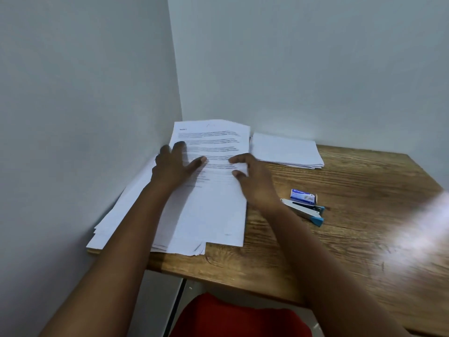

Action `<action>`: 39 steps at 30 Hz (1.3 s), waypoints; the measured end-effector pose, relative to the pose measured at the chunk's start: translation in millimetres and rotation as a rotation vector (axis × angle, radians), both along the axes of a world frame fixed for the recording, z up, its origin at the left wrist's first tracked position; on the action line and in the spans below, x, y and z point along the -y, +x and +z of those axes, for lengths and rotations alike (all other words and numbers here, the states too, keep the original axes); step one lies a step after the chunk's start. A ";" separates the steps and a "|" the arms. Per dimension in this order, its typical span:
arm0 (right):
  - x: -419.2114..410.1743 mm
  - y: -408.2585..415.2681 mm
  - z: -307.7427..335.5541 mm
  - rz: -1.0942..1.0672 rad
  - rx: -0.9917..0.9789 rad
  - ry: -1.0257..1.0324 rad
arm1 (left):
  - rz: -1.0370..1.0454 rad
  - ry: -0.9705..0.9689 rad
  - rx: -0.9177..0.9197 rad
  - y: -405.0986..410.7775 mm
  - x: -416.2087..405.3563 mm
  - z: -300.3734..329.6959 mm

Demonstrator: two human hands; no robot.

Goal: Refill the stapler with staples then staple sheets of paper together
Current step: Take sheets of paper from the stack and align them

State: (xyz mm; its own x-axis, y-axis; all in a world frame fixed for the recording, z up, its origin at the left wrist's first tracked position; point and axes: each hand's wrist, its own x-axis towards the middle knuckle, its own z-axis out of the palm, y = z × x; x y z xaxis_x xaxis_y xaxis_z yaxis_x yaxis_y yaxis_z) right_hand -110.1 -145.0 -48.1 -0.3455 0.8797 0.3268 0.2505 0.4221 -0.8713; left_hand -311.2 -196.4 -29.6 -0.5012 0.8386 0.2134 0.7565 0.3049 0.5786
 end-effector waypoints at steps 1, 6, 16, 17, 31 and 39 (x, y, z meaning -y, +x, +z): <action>-4.6 13.4 3.0 -0.032 -0.041 -0.003 | -0.009 0.067 0.055 4.6 -2.1 0.5; -33.9 84.5 15.6 -0.190 -0.101 -0.058 | -0.128 0.222 0.739 34.2 -19.3 -1.6; -60.1 154.4 12.6 -0.183 -0.251 -0.212 | -0.344 0.215 0.988 85.1 -49.2 -13.6; -60.5 156.7 9.9 -0.198 -0.293 -0.217 | -0.345 0.227 0.989 87.8 -50.1 -16.3; -64.4 163.4 -16.5 -0.113 -0.451 -0.261 | -0.428 0.195 1.176 78.1 -45.3 -32.8; -58.3 162.3 -18.5 -0.086 -0.411 -0.179 | -0.355 0.358 0.993 84.1 -44.7 -36.0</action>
State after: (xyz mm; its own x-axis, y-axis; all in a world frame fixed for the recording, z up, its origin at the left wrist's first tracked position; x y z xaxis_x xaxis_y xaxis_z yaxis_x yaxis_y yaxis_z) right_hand 52.3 -86.7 -66.5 -0.1422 0.9547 0.2615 -0.1035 0.2484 -0.9631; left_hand -227.1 -151.8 -65.5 -0.3275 0.9386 0.1086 -0.0804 -0.1422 0.9866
